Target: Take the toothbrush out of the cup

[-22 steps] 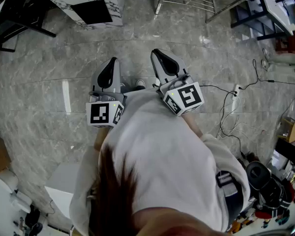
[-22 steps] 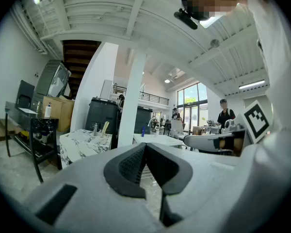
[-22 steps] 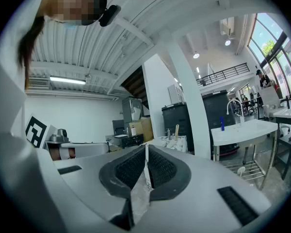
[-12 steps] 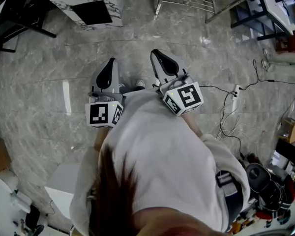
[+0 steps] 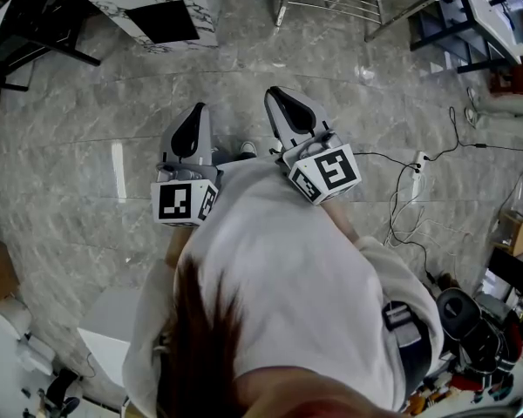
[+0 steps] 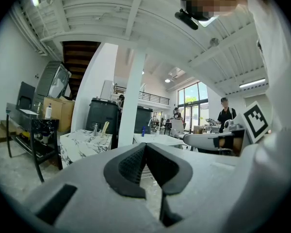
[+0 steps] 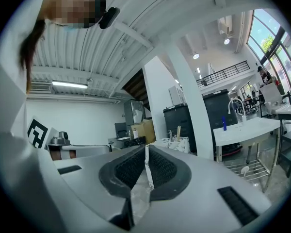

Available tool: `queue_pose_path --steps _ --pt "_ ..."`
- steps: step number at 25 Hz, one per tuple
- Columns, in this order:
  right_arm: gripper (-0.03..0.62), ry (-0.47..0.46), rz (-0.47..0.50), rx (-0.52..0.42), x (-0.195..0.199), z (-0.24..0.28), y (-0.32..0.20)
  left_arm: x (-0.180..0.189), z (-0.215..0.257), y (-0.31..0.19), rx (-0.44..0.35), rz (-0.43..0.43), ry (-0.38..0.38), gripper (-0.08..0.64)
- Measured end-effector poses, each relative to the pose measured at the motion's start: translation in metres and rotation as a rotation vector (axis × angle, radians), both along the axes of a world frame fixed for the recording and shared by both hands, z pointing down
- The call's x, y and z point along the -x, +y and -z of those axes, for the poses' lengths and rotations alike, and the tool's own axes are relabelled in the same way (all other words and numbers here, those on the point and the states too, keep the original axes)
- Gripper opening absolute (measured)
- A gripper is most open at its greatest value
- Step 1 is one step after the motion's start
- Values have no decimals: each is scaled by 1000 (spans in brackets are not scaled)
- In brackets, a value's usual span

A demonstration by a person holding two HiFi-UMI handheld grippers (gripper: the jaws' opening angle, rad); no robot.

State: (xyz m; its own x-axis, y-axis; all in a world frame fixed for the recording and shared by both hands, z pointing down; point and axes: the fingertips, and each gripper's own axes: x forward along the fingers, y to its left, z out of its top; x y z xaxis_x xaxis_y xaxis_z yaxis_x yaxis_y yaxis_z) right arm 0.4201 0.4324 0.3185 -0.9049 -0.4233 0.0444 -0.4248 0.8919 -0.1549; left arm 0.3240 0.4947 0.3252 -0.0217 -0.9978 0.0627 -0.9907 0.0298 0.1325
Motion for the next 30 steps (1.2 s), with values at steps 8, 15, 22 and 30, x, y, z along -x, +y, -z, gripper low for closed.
queue_pose_path --steps 8,15,22,30 --pt "29 -1 -5 12 -2 -5 -4 2 -3 1 6 5 -14 11" --pt "29 12 -21 32 -7 -9 -14 2 -3 -8 19 7 1 11" --pt "29 21 -58 53 -7 -16 -39 14 -8 -30 18 2 6 11" --pt "29 59 -88 78 4 -20 -81 36 -12 -75 40 -30 7 11"
